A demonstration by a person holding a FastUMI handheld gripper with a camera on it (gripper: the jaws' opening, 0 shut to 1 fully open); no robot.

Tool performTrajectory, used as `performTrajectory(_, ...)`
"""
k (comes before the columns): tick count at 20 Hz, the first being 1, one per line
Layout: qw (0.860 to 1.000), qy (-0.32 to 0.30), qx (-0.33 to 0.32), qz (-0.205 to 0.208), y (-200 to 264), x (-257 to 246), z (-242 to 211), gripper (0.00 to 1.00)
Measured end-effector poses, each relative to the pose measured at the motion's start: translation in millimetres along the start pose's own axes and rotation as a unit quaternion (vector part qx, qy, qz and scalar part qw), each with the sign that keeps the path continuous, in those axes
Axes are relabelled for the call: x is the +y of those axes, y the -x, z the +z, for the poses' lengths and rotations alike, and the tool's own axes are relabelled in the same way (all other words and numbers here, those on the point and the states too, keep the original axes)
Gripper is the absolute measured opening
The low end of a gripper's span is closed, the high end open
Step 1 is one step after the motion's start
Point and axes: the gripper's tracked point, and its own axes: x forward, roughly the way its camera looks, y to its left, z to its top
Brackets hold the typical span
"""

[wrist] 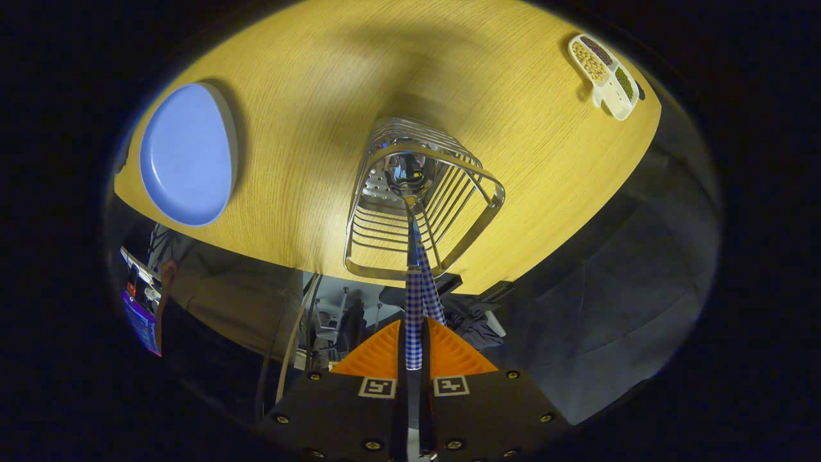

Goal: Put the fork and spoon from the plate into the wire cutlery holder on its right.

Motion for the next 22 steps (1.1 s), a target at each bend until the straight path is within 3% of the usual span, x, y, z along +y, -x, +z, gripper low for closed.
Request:
performTrajectory(9,1.0,0.009,-0.023,-0.015,9.3,-12.2,2.9,0.15)
performTrajectory(10,0.999,0.011,-0.037,-0.011,14.0,-12.0,1.7,0.18)
performTrajectory(14,0.993,0.0,-0.116,-0.004,36.8,-16.2,-5.0,0.18)
performTrajectory(18,0.969,-0.019,-0.245,0.027,65.0,2.1,-12.5,0.19)
performTrajectory(22,0.915,-0.049,-0.397,0.05,96.8,35.8,-20.2,0.19)
